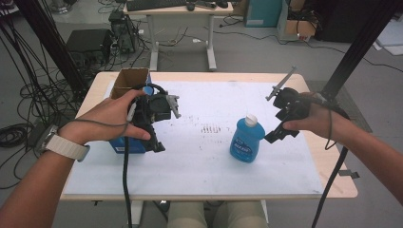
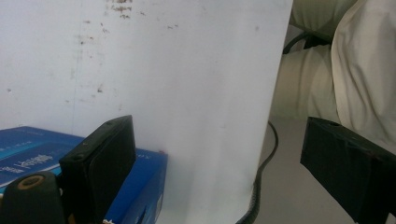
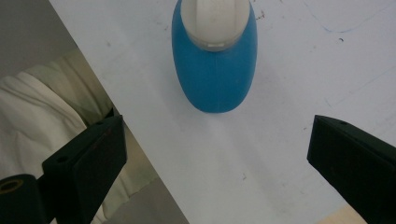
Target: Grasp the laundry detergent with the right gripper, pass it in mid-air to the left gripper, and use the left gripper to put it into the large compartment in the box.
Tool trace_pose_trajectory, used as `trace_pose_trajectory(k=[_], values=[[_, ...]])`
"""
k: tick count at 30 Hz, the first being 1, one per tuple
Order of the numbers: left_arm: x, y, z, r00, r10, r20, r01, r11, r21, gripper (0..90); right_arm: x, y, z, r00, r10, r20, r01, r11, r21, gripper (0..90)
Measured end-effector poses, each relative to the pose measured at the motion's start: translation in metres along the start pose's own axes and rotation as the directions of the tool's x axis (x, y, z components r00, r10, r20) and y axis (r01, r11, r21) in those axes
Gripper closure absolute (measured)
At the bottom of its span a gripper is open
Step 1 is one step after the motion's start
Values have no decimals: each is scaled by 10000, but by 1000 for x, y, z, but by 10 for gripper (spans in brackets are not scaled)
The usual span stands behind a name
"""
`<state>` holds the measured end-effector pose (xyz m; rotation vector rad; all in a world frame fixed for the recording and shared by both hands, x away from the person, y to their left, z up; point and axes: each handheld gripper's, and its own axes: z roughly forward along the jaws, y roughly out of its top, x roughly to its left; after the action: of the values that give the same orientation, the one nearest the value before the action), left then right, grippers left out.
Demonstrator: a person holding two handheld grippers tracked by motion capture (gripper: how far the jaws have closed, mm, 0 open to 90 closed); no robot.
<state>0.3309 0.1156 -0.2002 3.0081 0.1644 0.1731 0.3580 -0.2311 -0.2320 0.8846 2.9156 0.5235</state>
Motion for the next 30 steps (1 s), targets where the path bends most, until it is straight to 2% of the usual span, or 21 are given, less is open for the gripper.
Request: trace_pose_trajectory(k=[6,10,12,14,17,18,19,20,21,23,27,30], values=[[1,0,1,10000,-39,11,39,10000,4,108,-1,-11,10,9999,43,-104,-49,9985,-548,46],[1,0,2,10000,-76,1,76,10000,-45,107,-2,-19,17,10000,28,73,-22,9965,-833,43],[1,0,2,10000,-68,3,68,10000,-20,107,-1,-21,21,9994,338,-56,-342,9936,-1075,42],[1,1,2,10000,-56,-8,56,10000,-13,107,-1,-24,23,9996,252,-92,-261,9921,-1229,44],[1,1,2,10000,-63,-24,63,10000,-6,107,-2,-26,23,10000,44,3,-44,9932,-1162,42],[1,2,2,9999,-101,-19,101,9999,11,107,-2,-27,24,10000,4,14,-2,9905,-1378,42],[2,2,2,10000,-70,-38,70,10000,-25,106,-3,-28,24,9997,-234,81,243,9913,-1293,43],[2,2,2,10000,-70,-38,70,10000,-25,106,-2,-28,25,10000,-30,40,35,9890,-1476,42],[1,2,2,10000,-94,-33,94,10000,-14,106,-4,-30,26,9997,-173,155,194,9897,-1422,46],[1,2,2,9999,-97,-29,96,10000,-23,106,-3,-31,27,10000,-57,-2,56,9881,-1538,59],[2,2,4,10000,-89,-4,89,10000,-45,107,-5,-35,31,9992,-405,38,405,9824,-1825,55],[2,3,5,10000,-77,-3,77,10000,-57,107,-4,-37,34,9991,-417,-5,407,9780,-2045,54]])
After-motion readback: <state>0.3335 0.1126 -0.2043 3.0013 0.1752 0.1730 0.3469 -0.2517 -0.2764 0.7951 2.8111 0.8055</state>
